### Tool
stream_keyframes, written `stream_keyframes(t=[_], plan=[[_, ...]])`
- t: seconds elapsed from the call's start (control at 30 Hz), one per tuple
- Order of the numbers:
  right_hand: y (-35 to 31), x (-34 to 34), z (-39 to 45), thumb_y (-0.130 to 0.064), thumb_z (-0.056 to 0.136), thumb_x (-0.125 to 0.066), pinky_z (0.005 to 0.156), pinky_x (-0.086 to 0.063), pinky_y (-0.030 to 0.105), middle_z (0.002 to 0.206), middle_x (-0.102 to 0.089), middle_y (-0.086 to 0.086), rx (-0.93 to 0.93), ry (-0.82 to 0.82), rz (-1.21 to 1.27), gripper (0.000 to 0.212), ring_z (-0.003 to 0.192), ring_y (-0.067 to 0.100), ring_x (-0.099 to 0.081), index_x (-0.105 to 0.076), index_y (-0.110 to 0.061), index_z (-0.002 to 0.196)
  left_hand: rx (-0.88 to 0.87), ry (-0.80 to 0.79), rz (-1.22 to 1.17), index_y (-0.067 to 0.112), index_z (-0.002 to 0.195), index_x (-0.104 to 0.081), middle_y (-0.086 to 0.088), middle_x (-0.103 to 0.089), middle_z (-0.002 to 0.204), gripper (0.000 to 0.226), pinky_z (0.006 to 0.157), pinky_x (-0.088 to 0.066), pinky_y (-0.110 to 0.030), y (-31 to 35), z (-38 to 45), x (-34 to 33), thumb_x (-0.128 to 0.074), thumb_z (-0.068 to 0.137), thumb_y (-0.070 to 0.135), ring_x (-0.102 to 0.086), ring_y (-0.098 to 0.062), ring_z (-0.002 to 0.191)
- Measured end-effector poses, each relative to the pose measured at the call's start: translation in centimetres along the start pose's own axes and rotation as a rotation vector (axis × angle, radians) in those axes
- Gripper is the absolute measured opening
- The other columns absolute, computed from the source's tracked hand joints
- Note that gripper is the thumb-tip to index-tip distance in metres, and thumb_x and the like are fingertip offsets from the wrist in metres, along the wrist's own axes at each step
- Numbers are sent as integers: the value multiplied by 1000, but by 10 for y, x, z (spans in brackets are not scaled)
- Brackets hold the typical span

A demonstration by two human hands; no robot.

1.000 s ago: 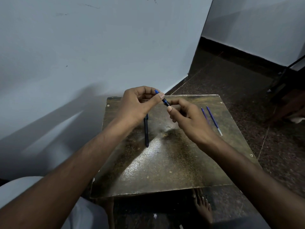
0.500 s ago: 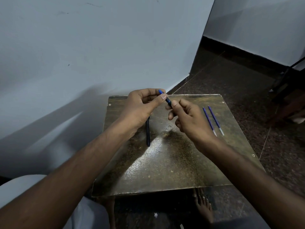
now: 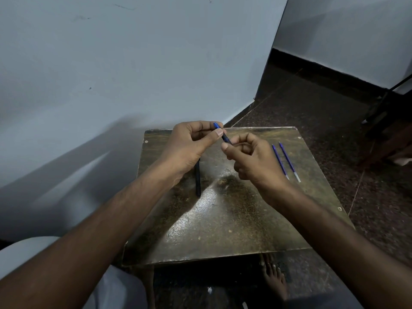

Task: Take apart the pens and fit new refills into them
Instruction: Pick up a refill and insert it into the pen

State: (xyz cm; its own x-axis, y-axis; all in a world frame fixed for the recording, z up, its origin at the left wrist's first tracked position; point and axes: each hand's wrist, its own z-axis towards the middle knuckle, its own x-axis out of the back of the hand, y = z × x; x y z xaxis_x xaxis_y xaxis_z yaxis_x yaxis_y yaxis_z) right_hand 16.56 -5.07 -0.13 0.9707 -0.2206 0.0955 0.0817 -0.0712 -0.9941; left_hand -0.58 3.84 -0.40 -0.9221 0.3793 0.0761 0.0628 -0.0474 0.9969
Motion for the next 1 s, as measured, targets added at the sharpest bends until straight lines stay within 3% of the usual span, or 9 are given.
stream_keyframes(t=[0.07, 0.17, 0.3, 0.37, 0.5, 0.6, 0.67, 0.8, 1.0], plan=[[2, 2, 0, -30, 107, -66, 47, -39, 17, 77, -68, -4, 11, -28, -28, 21, 52, 3, -49, -70, -9, 108, 9, -6, 0, 29, 108, -83, 15, -86, 102, 10, 73, -50, -12, 1, 0, 2, -80, 98, 30, -74, 13, 90], [2, 1, 0, -39, 111, -56, 46, -38, 19, 77, -70, -5, -14, -35, 0, 35, 52, 6, -51, -77, -11, 106, 4, -19, 14, 29, 108, -84, 13, -86, 104, 12, 76, -49, -17, 3, -1, 5, -81, 98, 32, -75, 10, 98], [1, 2, 2, -33, 102, -73, 49, -43, 22, 83, -69, 3, 7, -26, -17, 22, 54, 7, -56, -70, -12, 109, 4, -14, 33, 31, 109, -83, 15, -86, 103, 12, 74, -50, -17, 5, -2, 4, -80, 98, 33, -76, 8, 100], [3, 4, 2, -32, 104, -69, 52, -45, 21, 84, -72, 2, 17, -37, -77, 19, 57, 7, -58, -71, -13, 105, 10, -14, 39, 31, 109, -83, 16, -85, 104, 12, 75, -50, -20, 5, -3, 4, -79, 99, 33, -76, 9, 101], [3, 0, 1, -42, 111, -54, 54, -46, 21, 82, -74, -4, -36, -53, -31, 39, 60, 6, -60, -78, -12, 110, 15, -18, 29, 31, 108, -83, 15, -86, 103, 10, 78, -50, -20, 5, -3, 4, -80, 98, 32, -76, 8, 101], [2, 0, 2, -34, 104, -69, 55, -49, 24, 81, -75, -2, -8, -24, -47, 28, 62, 8, -63, -70, -7, 114, 14, -27, 38, 30, 109, -83, 14, -86, 103, 12, 81, -49, -22, 6, -3, 4, -80, 98, 31, -76, 6, 104], [3, 1, 2, -25, 103, -72, 55, -49, 23, 80, -75, 1, 8, -28, -60, 21, 62, 8, -63, -68, -5, 111, 17, -20, 55, 31, 110, -83, 14, -86, 104, 13, 79, -50, -22, 6, -2, 5, -80, 98, 33, -76, 5, 102], [1, -1, -1, -25, 110, -61, 52, -46, 16, 86, -75, 3, 1, -98, -58, 20, 60, 5, -62, -69, -8, 111, 11, 8, 67, 30, 109, -84, 11, -86, 101, 12, 63, -51, -11, 4, -2, 4, -79, 99, 34, -76, 5, 99], [0, -6, -4, -25, 103, -72, 56, -52, 19, 90, -80, 11, 49, -8, -127, 17, 65, 7, -70, -70, -9, 107, -20, 63, -29, 18, 106, -86, 10, -86, 99, 17, 64, -49, -5, 1, -2, -1, -79, 99, 31, -69, 16, 76]])
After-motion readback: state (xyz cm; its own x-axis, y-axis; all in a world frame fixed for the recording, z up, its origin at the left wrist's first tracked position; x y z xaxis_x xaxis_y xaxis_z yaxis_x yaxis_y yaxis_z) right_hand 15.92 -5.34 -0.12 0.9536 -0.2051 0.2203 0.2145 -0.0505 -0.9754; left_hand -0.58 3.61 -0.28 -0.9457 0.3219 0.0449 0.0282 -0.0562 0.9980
